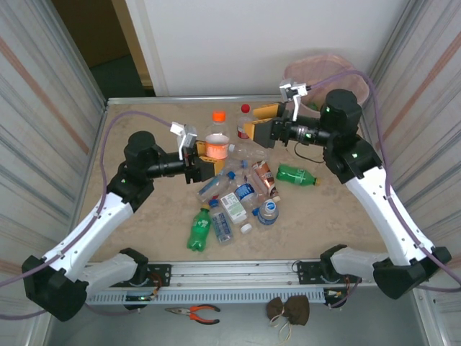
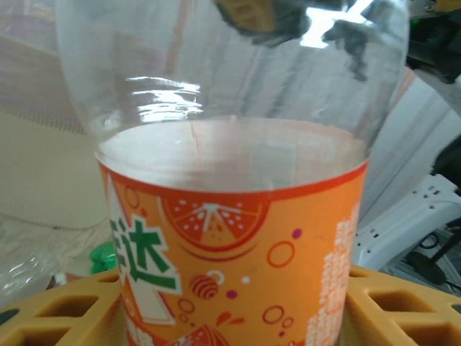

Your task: Put the plastic bottles in the bin

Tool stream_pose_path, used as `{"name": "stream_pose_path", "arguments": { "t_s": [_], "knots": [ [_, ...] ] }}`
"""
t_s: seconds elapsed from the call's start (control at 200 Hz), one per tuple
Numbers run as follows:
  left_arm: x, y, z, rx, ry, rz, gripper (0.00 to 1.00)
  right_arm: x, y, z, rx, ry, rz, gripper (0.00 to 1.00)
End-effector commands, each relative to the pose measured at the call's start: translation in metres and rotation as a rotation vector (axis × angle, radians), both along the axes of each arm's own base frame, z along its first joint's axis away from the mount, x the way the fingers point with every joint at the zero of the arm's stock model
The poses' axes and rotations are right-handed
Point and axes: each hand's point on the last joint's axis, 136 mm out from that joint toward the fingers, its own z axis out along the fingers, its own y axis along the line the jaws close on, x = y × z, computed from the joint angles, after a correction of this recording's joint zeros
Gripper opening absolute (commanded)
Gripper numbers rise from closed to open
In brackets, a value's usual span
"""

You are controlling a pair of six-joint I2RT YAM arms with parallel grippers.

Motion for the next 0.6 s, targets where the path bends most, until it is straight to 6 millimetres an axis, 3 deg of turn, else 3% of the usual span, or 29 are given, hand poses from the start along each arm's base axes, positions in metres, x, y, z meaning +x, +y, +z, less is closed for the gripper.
{"name": "stream_pose_path", "arguments": {
  "t_s": [0.0, 0.2, 0.591],
  "knots": [
    [-0.017, -0.006, 0.026, -0.041, -0.093, -0.084, 0.48, -0.007, 0.017, 0.011, -0.010, -0.055, 0.057, 0.81],
    [-0.020, -0.011, 0.026, -0.028, -0.098, -0.105, 0.48, -0.004, 0.038, 0.011, -0.019, -0.036, 0.094, 0.71],
    [-0.022, -0.014, 0.022, -0.018, -0.089, -0.125, 0.48, -0.001, 0.056, 0.008, -0.029, -0.018, 0.126, 0.49]
  ]
}}
